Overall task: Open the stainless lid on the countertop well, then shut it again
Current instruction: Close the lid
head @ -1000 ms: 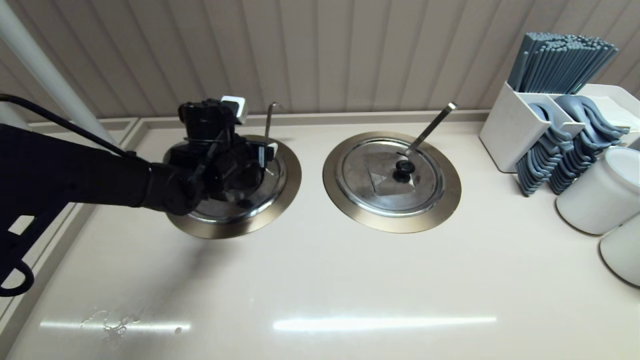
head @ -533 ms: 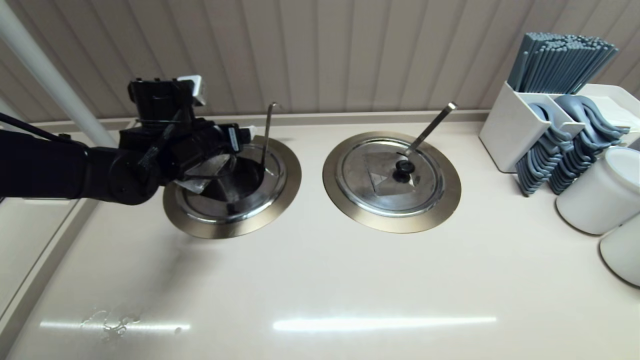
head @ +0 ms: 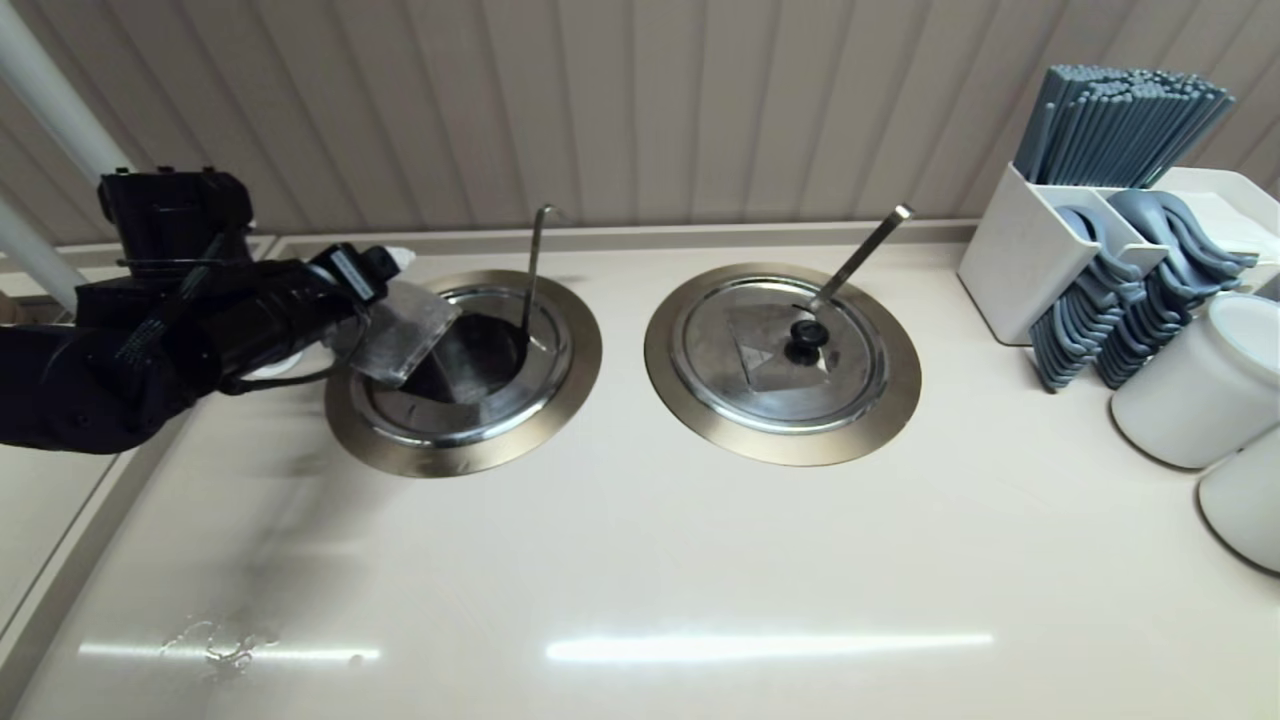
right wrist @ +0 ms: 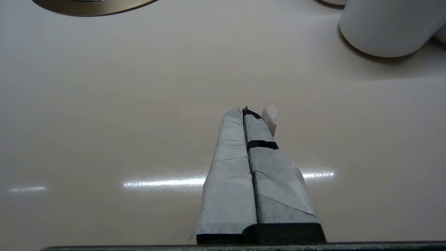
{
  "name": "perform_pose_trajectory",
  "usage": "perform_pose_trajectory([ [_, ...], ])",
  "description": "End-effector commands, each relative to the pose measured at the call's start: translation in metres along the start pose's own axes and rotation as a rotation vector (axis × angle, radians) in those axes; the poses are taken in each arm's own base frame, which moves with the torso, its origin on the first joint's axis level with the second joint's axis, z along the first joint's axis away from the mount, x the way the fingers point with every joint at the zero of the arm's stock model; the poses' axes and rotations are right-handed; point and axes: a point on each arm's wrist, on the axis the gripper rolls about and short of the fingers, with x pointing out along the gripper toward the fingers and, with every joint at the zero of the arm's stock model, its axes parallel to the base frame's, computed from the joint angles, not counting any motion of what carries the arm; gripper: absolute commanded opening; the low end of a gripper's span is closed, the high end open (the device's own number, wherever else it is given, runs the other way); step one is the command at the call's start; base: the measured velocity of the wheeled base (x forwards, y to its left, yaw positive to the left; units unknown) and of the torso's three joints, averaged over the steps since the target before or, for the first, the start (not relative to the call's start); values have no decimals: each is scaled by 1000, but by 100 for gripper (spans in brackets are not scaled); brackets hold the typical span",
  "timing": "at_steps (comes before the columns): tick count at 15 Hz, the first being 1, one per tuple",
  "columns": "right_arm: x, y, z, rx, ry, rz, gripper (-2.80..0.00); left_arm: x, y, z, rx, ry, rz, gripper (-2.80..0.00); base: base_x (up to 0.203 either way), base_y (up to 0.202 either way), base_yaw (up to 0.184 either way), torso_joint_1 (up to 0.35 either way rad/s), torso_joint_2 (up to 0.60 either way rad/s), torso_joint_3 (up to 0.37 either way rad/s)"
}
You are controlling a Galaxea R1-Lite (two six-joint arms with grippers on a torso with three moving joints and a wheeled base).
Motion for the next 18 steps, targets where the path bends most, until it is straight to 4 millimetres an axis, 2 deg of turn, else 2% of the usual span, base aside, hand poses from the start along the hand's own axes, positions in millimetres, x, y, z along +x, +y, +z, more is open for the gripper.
perform_pose_trajectory([
  [1, 0, 0, 0, 0, 0, 1, -280, -11, 7, -1, -53, 3, 21, 0, 0, 0, 0, 0, 0, 0],
  [5, 0, 0, 0, 0, 0, -1, -280, 0, 33, -16, -52, 18, 73, 0, 0, 0, 0, 0, 0, 0],
  [9, 0, 0, 0, 0, 0, 1, -280, 19, 59, -17, -58, -30, -23, 0, 0, 0, 0, 0, 0, 0],
  [18, 0, 0, 0, 0, 0, -1, -280, 32, 74, -33, -28, 8, 14, 0, 0, 0, 0, 0, 0, 0],
])
